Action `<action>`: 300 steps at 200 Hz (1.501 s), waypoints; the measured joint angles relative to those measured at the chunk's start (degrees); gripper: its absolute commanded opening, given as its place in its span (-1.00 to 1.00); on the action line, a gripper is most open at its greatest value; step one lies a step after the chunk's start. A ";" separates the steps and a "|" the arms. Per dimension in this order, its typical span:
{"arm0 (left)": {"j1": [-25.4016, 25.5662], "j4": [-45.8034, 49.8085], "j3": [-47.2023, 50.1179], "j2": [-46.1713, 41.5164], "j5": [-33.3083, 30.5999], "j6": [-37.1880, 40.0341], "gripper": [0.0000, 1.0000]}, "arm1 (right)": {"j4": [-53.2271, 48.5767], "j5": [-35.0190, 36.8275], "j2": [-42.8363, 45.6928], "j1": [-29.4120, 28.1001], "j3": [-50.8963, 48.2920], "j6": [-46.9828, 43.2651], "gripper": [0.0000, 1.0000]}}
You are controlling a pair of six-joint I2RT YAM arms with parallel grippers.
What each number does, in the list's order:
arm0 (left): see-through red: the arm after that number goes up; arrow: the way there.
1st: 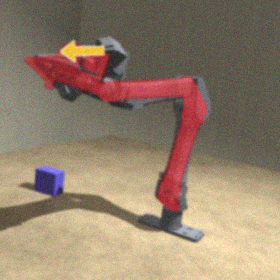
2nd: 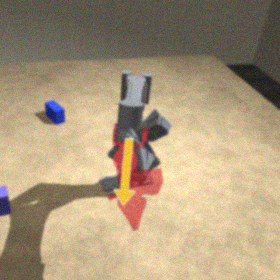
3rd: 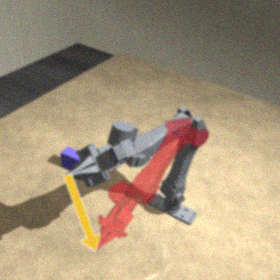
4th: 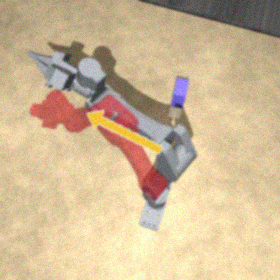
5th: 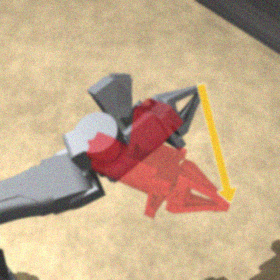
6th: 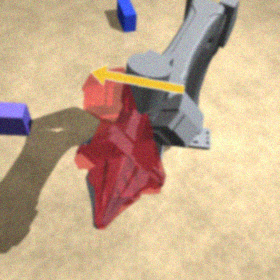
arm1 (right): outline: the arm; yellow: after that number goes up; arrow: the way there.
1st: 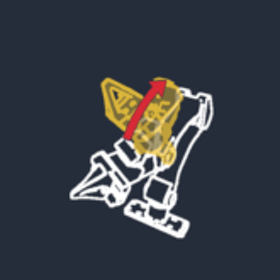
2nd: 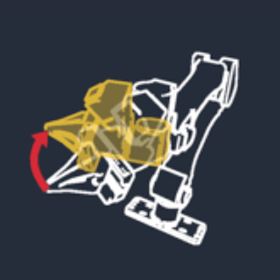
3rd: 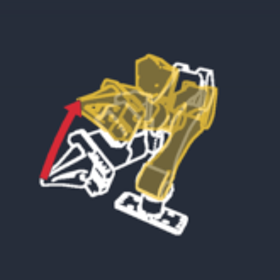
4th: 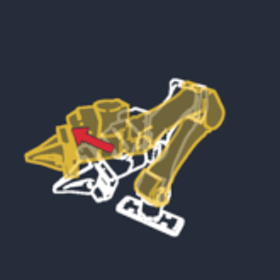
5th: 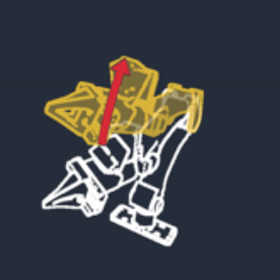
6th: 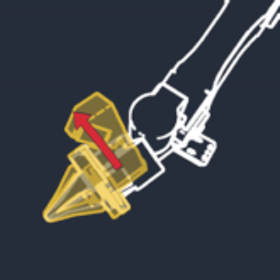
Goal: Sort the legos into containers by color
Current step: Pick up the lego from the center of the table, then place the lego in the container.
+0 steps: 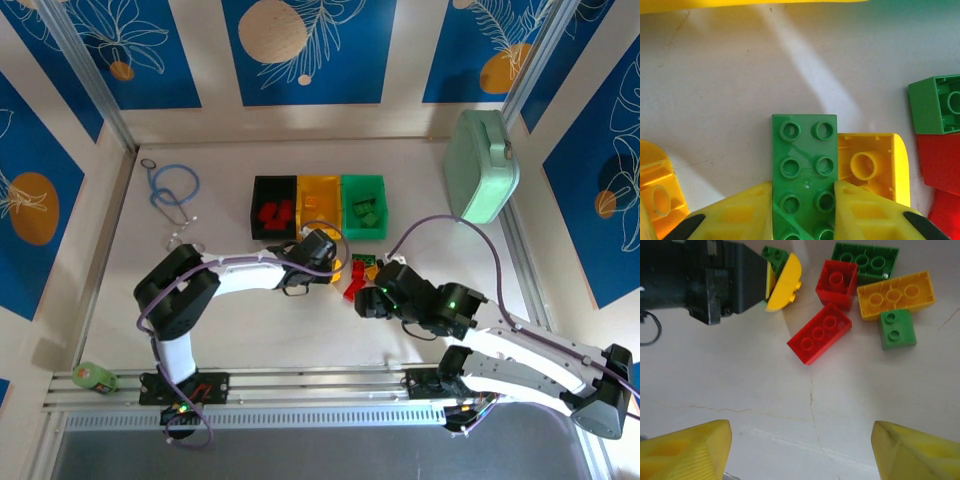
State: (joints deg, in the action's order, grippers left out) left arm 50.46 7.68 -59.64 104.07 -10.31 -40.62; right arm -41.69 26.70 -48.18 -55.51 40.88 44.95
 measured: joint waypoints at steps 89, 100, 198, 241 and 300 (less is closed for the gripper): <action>-0.11 1.66 1.27 -1.88 -0.02 0.07 -0.57 | -1.68 2.56 3.23 0.00 2.51 0.02 0.48; -0.11 2.56 1.27 -2.34 -0.02 0.24 -0.57 | -2.32 3.37 3.87 0.00 2.54 0.24 0.48; -0.33 7.17 -12.63 -3.72 -0.15 6.32 -0.55 | -13.03 4.98 11.32 12.66 3.93 3.65 0.49; -2.36 9.60 -29.00 6.64 1.55 10.82 -0.55 | -12.79 2.14 11.21 12.74 2.01 3.45 0.49; -4.39 16.46 -48.68 21.00 3.06 15.13 -0.55 | -12.85 0.94 11.76 12.74 1.99 3.41 0.49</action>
State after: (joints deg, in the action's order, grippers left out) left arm 46.06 24.14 -108.31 125.08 -7.25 -25.50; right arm -54.54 27.64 -36.42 -42.76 42.87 48.36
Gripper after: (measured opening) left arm 0.225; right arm 0.745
